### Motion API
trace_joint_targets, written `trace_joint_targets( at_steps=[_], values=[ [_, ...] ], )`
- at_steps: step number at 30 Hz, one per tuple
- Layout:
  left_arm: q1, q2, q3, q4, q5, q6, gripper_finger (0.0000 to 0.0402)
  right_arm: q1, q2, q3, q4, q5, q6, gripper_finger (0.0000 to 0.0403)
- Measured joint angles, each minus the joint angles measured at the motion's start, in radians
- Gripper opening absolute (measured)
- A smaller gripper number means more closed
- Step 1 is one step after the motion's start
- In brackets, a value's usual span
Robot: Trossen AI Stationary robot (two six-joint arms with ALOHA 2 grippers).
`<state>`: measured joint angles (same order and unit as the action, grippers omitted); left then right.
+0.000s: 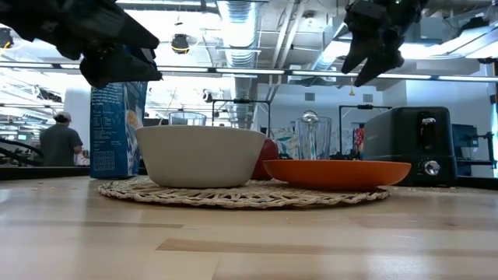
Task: Arrange a breakfast setting
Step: Put the blue patterned spoon on the brown placemat to left side of the white bowl
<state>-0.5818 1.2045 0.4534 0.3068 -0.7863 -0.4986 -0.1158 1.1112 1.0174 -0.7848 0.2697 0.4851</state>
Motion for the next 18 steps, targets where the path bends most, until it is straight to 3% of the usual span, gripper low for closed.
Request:
trace_joint_targets(
  at_steps=[7,14,18],
  values=[
    [0.012,0.000,0.000,0.000,0.004,-0.011,0.0343,-0.043,0.060,-0.012,0.079,0.060,-0.026,0.0358],
    [0.012,0.000,0.000,-0.001,0.004,-0.011,0.0343,-0.228,0.089,-0.011,0.278,0.040,-0.108,0.0338],
    [0.012,0.000,0.000,-0.002,0.004,-0.007,0.0343,-0.350,0.105,-0.009,0.374,-0.033,-0.150,0.0325]
  ],
)
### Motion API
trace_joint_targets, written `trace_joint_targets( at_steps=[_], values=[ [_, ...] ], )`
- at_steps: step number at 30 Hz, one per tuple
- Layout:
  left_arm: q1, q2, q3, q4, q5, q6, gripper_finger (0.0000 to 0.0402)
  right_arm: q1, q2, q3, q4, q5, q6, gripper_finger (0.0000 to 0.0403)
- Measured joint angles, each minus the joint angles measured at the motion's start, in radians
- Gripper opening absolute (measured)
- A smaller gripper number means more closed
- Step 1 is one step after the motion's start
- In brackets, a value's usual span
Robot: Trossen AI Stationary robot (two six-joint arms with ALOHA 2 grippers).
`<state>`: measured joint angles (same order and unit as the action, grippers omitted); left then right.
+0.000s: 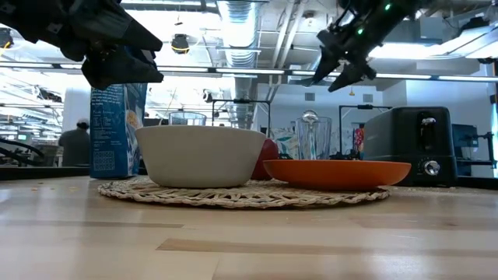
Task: Arrange a breakfast setting
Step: Put the blue patterned spoon on the brown placemat to left side of the white bowl
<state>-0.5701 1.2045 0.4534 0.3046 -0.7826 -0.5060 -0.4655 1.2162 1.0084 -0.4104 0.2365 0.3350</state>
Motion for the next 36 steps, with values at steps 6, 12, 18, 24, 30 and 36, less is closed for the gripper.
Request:
trace_joint_targets(
  at_steps=[6,12,18,24,30,36],
  values=[
    [0.000,0.000,0.000,-0.002,0.000,0.006,0.0343,-0.141,0.081,-0.001,0.069,-0.097,-0.025,0.0322],
    [0.000,0.000,0.000,-0.002,0.001,0.006,0.0343,-0.222,0.181,-0.002,0.109,-0.107,-0.073,0.0322],
    [0.000,0.000,0.000,-0.003,0.000,0.006,0.0343,-0.240,0.246,-0.002,0.202,-0.109,-0.119,0.0322],
    [0.000,0.000,0.000,-0.010,0.000,0.009,0.0343,-0.234,0.263,-0.002,0.250,-0.188,-0.177,0.0322],
    [0.000,0.000,0.000,-0.026,-0.002,0.010,0.0343,-0.235,0.262,-0.002,0.272,-0.214,-0.196,0.0319],
    [0.000,0.000,0.000,-0.026,-0.007,0.006,0.0343,-0.235,0.262,-0.002,0.271,-0.214,-0.216,0.0283]
  ],
)
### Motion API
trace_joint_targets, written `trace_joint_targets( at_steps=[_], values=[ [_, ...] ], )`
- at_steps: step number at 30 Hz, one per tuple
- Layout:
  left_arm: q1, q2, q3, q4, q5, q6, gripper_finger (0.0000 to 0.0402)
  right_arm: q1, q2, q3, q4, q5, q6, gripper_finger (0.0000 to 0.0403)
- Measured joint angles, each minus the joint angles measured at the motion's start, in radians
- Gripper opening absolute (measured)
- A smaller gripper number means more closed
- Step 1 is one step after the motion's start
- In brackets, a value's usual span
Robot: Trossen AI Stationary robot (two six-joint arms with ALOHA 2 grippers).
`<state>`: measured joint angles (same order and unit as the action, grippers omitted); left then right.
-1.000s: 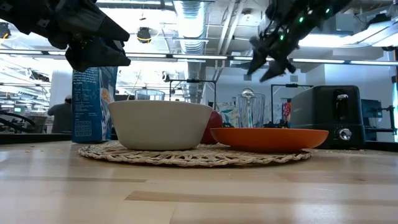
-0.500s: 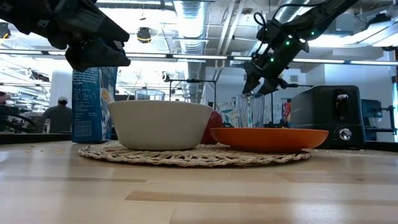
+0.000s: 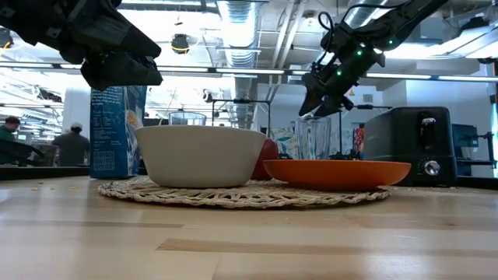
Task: Arrange a breakfast setting
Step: Put the blue patterned spoon on the brown placemat to left side of the white bowl
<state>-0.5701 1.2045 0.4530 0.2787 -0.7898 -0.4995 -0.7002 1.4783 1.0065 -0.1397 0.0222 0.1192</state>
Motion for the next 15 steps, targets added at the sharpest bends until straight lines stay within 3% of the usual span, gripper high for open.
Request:
trace_joint_targets(
  at_steps=[15],
  values=[
    [0.000,0.000,0.000,0.000,0.000,-0.002,0.0343,0.019,0.000,0.000,-0.017,0.000,-0.040,0.0112]
  ],
)
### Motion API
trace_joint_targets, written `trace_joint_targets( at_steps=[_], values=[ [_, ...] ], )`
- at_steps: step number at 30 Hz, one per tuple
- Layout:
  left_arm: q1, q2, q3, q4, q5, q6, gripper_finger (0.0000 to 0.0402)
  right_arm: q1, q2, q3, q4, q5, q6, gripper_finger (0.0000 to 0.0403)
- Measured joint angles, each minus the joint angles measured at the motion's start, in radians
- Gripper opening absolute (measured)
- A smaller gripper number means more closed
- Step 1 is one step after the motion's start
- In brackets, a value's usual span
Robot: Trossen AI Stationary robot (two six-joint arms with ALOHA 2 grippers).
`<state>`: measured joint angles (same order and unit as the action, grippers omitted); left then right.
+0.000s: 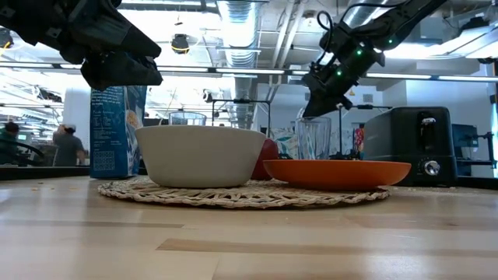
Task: Arrange a breakfast setting
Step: Put the blue patterned spoon on the brown placemat to left side of the white bowl
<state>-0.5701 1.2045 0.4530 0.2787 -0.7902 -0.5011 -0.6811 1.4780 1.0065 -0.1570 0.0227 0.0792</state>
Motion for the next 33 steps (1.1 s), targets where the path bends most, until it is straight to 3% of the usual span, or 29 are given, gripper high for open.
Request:
trace_joint_targets(
  at_steps=[18,33],
  values=[
    [0.000,0.000,0.000,0.000,0.000,0.000,0.0343,0.056,-0.002,0.000,-0.001,0.002,-0.043,0.0032],
    [0.000,0.000,0.000,0.001,-0.001,0.000,0.0343,0.082,-0.056,0.035,-0.030,0.006,-0.054,0.0030]
  ],
)
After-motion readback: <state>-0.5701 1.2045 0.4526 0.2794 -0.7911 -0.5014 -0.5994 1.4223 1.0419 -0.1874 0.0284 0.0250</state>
